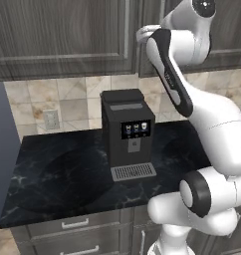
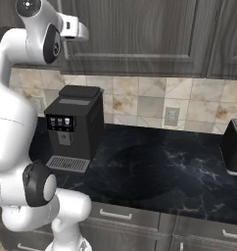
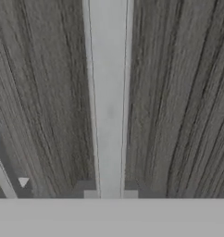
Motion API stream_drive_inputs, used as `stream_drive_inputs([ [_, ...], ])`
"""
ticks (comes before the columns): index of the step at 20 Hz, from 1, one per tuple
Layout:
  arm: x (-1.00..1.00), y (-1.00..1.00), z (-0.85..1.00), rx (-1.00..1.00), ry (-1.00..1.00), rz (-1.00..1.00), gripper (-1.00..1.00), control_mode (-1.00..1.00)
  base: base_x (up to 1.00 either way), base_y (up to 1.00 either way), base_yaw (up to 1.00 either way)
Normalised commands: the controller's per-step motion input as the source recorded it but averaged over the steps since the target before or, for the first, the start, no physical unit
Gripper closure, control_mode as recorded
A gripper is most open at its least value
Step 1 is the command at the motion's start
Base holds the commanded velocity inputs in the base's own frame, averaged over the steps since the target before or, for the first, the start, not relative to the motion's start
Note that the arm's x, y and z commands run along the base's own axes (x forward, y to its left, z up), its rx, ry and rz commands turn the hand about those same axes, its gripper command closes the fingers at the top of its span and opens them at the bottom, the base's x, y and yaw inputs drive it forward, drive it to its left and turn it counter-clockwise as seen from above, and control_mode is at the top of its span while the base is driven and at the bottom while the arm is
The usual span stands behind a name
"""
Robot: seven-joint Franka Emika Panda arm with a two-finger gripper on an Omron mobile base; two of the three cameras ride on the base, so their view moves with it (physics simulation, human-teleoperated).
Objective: Move the bowls from the cabinet to the plates on the dining table.
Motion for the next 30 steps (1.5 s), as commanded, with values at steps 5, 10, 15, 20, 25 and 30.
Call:
stream_drive_inputs([
  [5,-0.39,-0.19,0.11,0.09,-0.01,0.12,1.0,-1.0,0.0,0.0,0.0],
  [10,-0.43,-0.22,0.15,0.04,-0.06,0.09,1.0,-1.0,0.0,0.0,0.0],
  [15,-0.46,-0.26,0.23,0.0,-0.07,0.07,1.0,-1.0,0.0,0.0,0.0],
  [20,-0.49,-0.26,0.24,0.0,-0.02,0.08,1.0,-1.0,0.0,0.0,0.0],
  [25,-0.46,-0.27,0.19,0.02,0.0,0.09,1.0,-1.0,0.0,0.0,0.0],
  [30,-0.46,-0.27,0.16,0.02,0.0,0.09,1.0,-1.0,0.0,0.0,0.0],
])
